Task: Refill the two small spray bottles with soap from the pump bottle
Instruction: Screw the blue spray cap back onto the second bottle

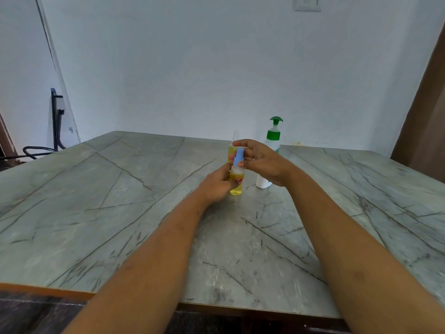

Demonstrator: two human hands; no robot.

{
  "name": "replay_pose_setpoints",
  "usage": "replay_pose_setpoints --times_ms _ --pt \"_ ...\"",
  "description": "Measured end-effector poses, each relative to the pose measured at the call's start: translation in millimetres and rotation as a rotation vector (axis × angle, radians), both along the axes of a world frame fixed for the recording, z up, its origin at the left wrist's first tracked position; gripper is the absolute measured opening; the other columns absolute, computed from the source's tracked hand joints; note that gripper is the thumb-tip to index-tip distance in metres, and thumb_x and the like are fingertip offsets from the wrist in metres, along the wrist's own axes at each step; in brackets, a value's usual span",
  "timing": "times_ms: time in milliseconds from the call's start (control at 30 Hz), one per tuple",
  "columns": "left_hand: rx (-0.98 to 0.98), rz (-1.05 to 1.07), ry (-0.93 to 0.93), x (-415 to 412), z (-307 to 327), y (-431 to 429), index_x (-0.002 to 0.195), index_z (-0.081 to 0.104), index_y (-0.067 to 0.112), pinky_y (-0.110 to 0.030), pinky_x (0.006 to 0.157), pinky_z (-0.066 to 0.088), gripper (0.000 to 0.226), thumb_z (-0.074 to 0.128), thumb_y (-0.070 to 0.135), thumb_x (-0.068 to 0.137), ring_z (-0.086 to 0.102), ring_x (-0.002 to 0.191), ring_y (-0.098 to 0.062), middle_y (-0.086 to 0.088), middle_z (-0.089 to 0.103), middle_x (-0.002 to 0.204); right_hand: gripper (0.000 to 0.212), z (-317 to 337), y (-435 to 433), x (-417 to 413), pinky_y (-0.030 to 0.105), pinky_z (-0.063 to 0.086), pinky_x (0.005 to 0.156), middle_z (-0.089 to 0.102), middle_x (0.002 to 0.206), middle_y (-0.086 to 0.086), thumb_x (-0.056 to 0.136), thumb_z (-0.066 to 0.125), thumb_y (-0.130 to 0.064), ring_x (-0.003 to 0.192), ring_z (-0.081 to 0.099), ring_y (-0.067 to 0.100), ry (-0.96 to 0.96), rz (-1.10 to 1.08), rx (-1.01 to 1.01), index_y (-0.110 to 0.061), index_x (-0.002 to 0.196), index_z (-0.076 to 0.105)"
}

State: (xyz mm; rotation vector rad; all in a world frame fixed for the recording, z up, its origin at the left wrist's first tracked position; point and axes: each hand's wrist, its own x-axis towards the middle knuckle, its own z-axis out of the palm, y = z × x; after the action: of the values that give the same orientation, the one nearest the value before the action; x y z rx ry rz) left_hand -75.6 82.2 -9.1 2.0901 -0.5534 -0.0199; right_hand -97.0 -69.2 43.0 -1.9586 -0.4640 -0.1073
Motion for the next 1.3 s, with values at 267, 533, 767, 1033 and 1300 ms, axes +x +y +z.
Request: replay_pose_setpoints --times_ms 267,533,767,1033,1300 --pt "0.08 0.095 -0.151 0.4 -1.1 -2.4 0.133 0.043 0.025 -0.046 0.099 0.041 0.047 0.053 0.043 0.09 0.053 0.113 -0.023 -0.004 0.057 0.125 0.047 -6.0 9.2 6.6 0.004 0.044 0.064 0.062 0.081 -0.003 0.071 0.08 -0.022 0.071 0.058 0.004 -0.281 -0.362 -0.157 -0.014 0.111 0.055" --pt "0.155 0.183 -0.182 2.4 -2.3 -6.7 0.132 0.044 0.026 -0.05 0.101 0.037 0.05 0.053 0.049 0.088 0.052 0.117 -0.023 -0.002 0.057 0.128 0.054 -10.3 15.7 -0.6 0.027 0.047 0.093 0.051 0.128 0.001 0.084 0.068 -0.019 0.114 0.051 0.015 -0.106 -0.161 -0.05 -0.021 0.131 0.043" --pt "0.191 0.231 -0.232 0.4 -2.3 -5.8 0.126 0.047 0.032 -0.048 0.097 0.037 0.046 0.053 0.053 0.086 0.054 0.11 -0.02 0.003 0.061 0.118 0.047 -9.7 8.2 0.7 0.02 0.052 0.084 0.067 0.099 0.004 0.078 0.075 -0.013 0.091 0.065 0.011 -0.173 -0.258 -0.05 -0.011 0.121 0.057" --pt "0.197 0.261 -0.211 0.2 -0.1 -6.0 0.132 0.044 0.029 -0.049 0.099 0.038 0.057 0.056 0.055 0.083 0.053 0.117 -0.019 0.002 0.059 0.126 0.05 -15.1 16.8 5.8 0.011 0.043 0.071 0.054 0.104 -0.004 0.074 0.075 -0.042 0.087 0.053 0.007 -0.241 -0.348 -0.107 -0.023 0.114 0.051" --pt "0.186 0.253 -0.209 3.5 -3.7 -5.7 0.13 0.046 0.034 -0.049 0.097 0.039 0.054 0.056 0.057 0.082 0.054 0.113 -0.019 0.004 0.061 0.122 0.047 -12.3 6.9 -0.2 0.03 0.05 0.093 0.066 0.112 0.009 0.083 0.065 -0.001 0.104 0.063 0.015 -0.062 -0.151 0.057 -0.012 0.127 0.053"
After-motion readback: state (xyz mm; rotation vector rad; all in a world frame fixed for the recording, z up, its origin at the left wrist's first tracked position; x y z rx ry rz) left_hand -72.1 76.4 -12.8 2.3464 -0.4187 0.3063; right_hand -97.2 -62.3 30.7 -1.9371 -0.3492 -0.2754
